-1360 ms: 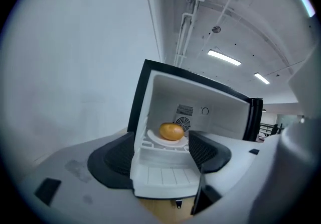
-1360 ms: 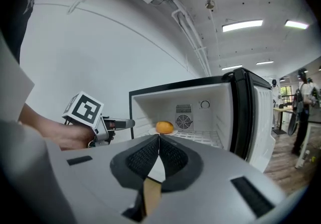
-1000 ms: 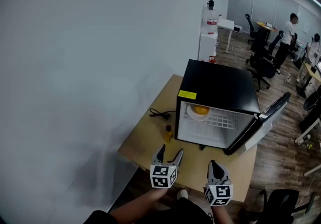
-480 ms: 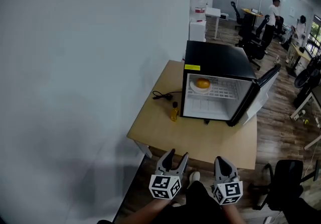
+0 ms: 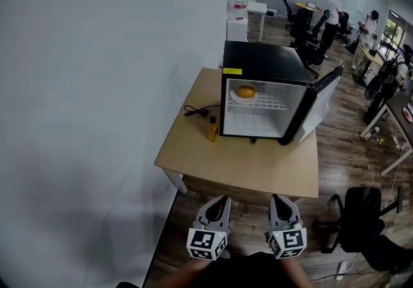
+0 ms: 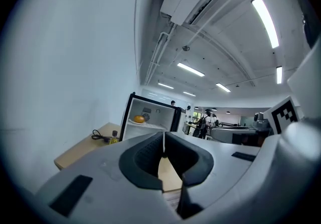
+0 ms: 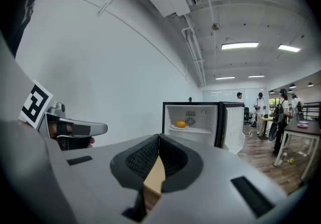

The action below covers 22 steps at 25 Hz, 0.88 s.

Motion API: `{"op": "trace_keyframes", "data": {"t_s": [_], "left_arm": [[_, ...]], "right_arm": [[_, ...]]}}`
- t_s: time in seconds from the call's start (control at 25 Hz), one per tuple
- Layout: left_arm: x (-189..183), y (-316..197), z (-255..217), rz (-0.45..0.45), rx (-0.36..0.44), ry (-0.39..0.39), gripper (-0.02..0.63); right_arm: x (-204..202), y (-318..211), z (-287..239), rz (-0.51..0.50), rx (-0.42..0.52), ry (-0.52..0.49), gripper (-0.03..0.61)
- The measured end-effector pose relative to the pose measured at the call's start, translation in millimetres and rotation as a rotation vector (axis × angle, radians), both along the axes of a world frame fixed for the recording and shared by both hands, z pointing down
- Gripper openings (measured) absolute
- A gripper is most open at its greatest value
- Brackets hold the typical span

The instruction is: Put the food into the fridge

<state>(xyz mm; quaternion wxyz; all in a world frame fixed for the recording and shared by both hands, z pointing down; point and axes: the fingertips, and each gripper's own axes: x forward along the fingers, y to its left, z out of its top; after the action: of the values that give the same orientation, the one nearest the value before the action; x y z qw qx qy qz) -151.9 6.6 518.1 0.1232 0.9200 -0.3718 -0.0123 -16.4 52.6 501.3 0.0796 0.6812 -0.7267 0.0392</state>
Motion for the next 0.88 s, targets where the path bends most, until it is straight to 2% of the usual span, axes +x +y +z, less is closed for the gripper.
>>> {"op": "trace_keyframes", "data": {"t_s": [0.28,0.4,0.6,0.88], "left_arm": [[12,8,-3,-0.004,-0.011,0.002,0.017],[20,10,-3,0.01,-0.011,-0.02,0.017],[37,23,-9,0.053,0.071,-0.091,0.017],[48,23,-8,0.051,0.033,-0.069,0.017]], "right_arm": [[13,18,-1,0.024,0.008,-0.012,0.06],[18,25,0,0.037,0.006,-0.007,0.06],[31,35,6,0.051,-0.006,-0.003,0.06],[48,47,3,0.075,0.001,-0.003,0.06]]}}
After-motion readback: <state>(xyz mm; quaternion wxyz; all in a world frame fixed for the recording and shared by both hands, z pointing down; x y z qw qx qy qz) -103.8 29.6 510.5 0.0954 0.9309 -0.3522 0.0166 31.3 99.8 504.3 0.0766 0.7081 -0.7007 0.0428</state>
